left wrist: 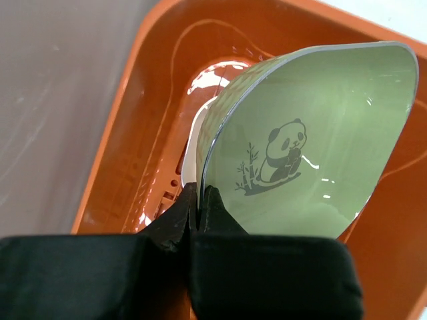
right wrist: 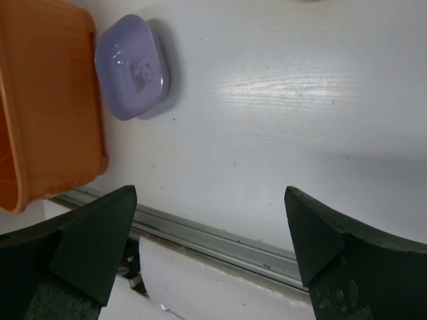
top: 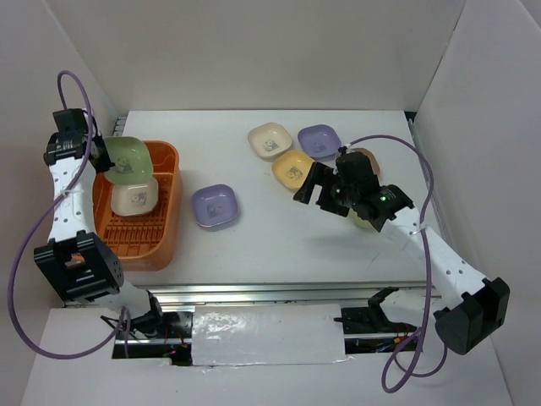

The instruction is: Place the plates into the plastic bin on the countertop

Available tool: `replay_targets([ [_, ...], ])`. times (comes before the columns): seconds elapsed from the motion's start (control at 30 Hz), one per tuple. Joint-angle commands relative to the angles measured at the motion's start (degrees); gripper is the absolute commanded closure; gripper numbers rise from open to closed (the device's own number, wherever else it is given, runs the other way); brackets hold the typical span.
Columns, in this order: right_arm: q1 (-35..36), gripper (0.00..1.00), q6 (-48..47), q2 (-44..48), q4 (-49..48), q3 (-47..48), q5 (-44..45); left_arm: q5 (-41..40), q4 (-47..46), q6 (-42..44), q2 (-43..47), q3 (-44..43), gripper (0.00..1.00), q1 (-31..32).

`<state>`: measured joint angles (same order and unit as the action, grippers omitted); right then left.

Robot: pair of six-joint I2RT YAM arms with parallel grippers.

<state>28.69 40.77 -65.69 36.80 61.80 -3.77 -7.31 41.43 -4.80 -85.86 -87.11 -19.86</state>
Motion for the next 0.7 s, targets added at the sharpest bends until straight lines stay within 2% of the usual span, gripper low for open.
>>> replay_targets([
  [0.0, -1.5, 0.00, -2.5, 3.0, -0.6, -0.1, -2.7, 6.8, -4.9, 2.4, -1.6, -0.2, 1.00, -1.1],
  [0.13, -3.4, 0.00, -3.1, 2.9, -1.0, -0.5, -4.4, 7.7, -2.7, 3.8, -4.1, -0.3, 0.98, -0.1],
  [0.17, -4.0, 0.00, -3.2, 2.8, -1.0, -0.5, -5.1, 2.6, -2.6, 3.9, -4.1, -0.2, 0.98, 0.7],
  [0.4, -4.6, 0.00, -2.9, 1.1, -1.8, 0.4, -7.1, -6.0, -2.7, 4.2, -3.5, 3.2, 0.94, 1.8],
  [0.53, -4.7, 0.00, -2.8, 1.2, -1.6, 1.0, -6.8, -10.0, -3.2, 3.3, -3.4, 4.1, 0.88, 2.0],
  [0.63, -5.0, 0.00, -2.7, 1.6, -1.6, 0.8, -6.4, -12.7, -3.7, 2.2, -2.9, 3.8, 0.70, 2.1],
  [0.67, -5.0, 0.00, -2.5, 1.8, -1.7, 0.6, -6.4, -13.3, -3.7, 0.9, -2.8, 3.5, 0.01, 2.0],
])
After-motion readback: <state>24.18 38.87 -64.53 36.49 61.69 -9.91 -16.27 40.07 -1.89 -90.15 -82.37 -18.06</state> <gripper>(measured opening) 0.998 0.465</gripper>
